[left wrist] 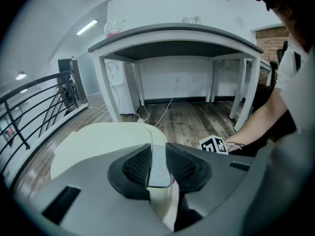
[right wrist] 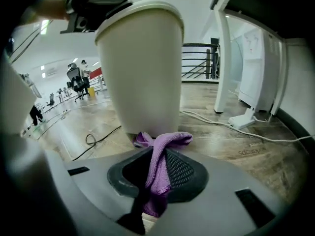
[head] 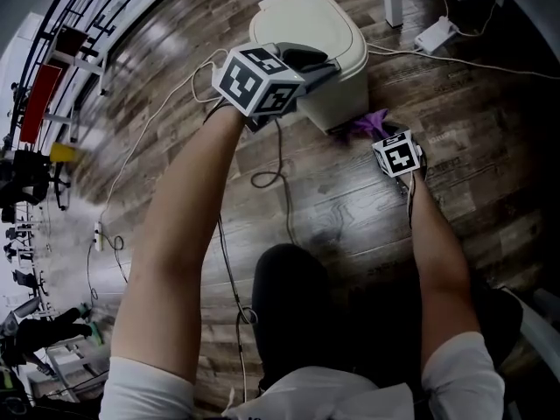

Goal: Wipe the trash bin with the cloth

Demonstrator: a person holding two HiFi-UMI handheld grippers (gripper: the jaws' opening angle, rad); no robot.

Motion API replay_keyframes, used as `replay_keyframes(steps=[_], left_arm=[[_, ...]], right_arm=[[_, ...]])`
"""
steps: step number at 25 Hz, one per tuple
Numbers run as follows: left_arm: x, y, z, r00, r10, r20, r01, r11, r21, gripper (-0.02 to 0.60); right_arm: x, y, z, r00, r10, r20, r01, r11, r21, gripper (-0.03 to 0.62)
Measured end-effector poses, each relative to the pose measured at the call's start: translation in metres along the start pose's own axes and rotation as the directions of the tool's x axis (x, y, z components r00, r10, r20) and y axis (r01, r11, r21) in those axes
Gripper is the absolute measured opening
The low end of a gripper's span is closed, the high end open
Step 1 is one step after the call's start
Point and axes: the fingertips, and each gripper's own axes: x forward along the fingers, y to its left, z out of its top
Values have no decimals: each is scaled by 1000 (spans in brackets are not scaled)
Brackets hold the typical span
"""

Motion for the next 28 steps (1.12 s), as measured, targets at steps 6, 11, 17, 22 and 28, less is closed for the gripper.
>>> replay_keyframes(steps=[6, 11, 17, 22, 28], left_arm=[[0, 0, 0, 1000, 5, 1, -5, 1000, -1, 95], [0, -1, 1, 1000, -1, -3, 1, 1000, -5, 95], [1, -1, 2, 1000, -5, -1, 5, 1000, -8, 95], [0, -2, 2, 1000, -11, 0, 11, 1000, -5, 94], [1, -1, 2, 1000, -13, 4, 13, 1000, 6, 93]], right_arm=[[-16, -85, 9, 976, -220, 7, 214, 957, 198, 78], [-19, -114, 19, 945, -327, 33, 301, 902, 310, 77], [17, -81, 29, 967, -249, 58, 220, 926, 307, 77], [48, -34, 28, 987, -157, 43, 145, 968, 204, 78], [58, -16, 20, 985, -170, 31, 164, 976, 144, 74]])
